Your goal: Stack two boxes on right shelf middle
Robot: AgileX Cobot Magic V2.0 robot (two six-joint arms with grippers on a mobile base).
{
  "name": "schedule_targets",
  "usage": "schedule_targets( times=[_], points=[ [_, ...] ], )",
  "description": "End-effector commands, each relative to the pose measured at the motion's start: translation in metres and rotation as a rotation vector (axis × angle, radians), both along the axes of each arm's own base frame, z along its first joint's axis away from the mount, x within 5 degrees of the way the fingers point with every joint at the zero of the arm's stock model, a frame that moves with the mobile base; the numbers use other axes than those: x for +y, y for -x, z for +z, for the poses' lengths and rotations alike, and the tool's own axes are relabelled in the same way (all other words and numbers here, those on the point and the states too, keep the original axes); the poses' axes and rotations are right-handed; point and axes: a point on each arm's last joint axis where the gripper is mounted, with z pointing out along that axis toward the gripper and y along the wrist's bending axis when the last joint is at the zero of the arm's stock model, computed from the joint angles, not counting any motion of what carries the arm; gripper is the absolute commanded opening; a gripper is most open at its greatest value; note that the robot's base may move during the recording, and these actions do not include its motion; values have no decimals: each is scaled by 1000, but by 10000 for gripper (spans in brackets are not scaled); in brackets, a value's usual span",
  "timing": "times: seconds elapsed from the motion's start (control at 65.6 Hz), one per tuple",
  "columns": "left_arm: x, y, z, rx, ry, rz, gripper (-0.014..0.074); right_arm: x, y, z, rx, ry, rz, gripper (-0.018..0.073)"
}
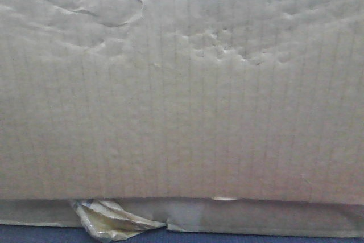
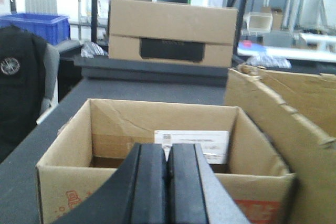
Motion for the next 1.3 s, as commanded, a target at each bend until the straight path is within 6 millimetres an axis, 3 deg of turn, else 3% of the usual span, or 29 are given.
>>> schedule_targets(
  times=[0.0, 0.137, 0.305, 0.61, 0.823, 1.052, 1.28],
  points=[
    [-1, 6, 21, 100, 3, -9, -111, 0, 0, 2, -26, 1, -2, -162],
    [-3, -3, 45, 302, 4, -25, -111, 0, 0, 2, -26, 1, -2, -162],
    [-7, -31, 72, 497, 45, -63, -111, 0, 0, 2, -26, 1, -2, -162],
    [-6, -84, 116, 564, 15, -45, -111, 0, 0, 2, -26, 1, -2, -162],
    [0, -126, 136, 734, -95, 14, -111, 0, 0, 2, -26, 1, -2, -162],
    [15, -168, 136, 862, -207, 40, -111, 0, 0, 2, -26, 1, -2, -162],
    [57, -190, 120, 932, -14, -23, -111, 0, 0, 2, -26, 1, -2, -162]
  ],
)
